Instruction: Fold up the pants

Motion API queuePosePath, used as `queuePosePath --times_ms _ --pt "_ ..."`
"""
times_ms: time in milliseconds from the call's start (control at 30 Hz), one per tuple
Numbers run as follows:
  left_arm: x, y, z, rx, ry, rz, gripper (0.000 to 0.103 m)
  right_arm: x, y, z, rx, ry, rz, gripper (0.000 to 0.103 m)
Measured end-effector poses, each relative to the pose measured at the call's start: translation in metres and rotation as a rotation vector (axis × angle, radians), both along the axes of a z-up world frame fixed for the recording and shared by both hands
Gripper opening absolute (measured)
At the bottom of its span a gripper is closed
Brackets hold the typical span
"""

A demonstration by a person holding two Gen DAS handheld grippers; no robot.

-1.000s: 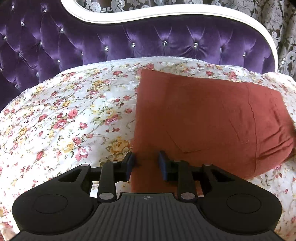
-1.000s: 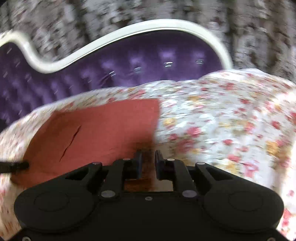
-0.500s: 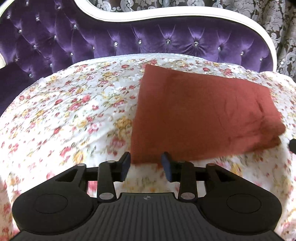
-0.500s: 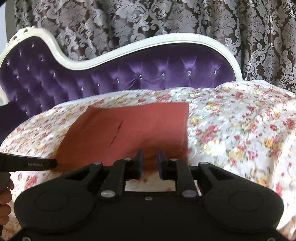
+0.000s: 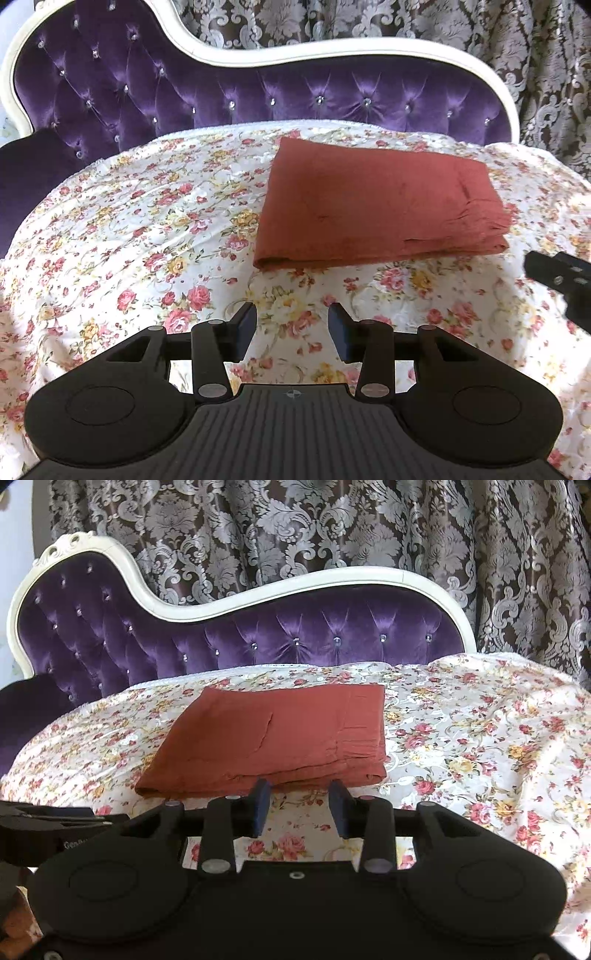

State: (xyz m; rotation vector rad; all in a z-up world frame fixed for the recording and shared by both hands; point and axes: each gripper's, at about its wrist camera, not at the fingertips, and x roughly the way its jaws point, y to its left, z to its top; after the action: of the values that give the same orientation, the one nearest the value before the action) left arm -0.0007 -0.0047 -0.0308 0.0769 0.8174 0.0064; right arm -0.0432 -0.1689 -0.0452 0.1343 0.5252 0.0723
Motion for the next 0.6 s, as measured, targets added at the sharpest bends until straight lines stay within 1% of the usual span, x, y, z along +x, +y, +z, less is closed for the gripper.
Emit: queuePosePath --times_ms 300,500,600 --pt "-0.016 0.000 0.013 -0.017 -0.047 0.011 0.042 -0.007 0.010 0.000 -0.026 -0.004 0.021 0.047" --pt "-0.020 -0.003 0.016 0.009 -0.062 0.002 0.042 -0.007 0.011 0.000 -0.022 0.002 0.014 0.047" --pt "-0.020 -0.004 0.017 0.003 -0.062 -0.001 0.042 -0.007 0.011 -0.001 -0.019 0.008 0.010 0.047"
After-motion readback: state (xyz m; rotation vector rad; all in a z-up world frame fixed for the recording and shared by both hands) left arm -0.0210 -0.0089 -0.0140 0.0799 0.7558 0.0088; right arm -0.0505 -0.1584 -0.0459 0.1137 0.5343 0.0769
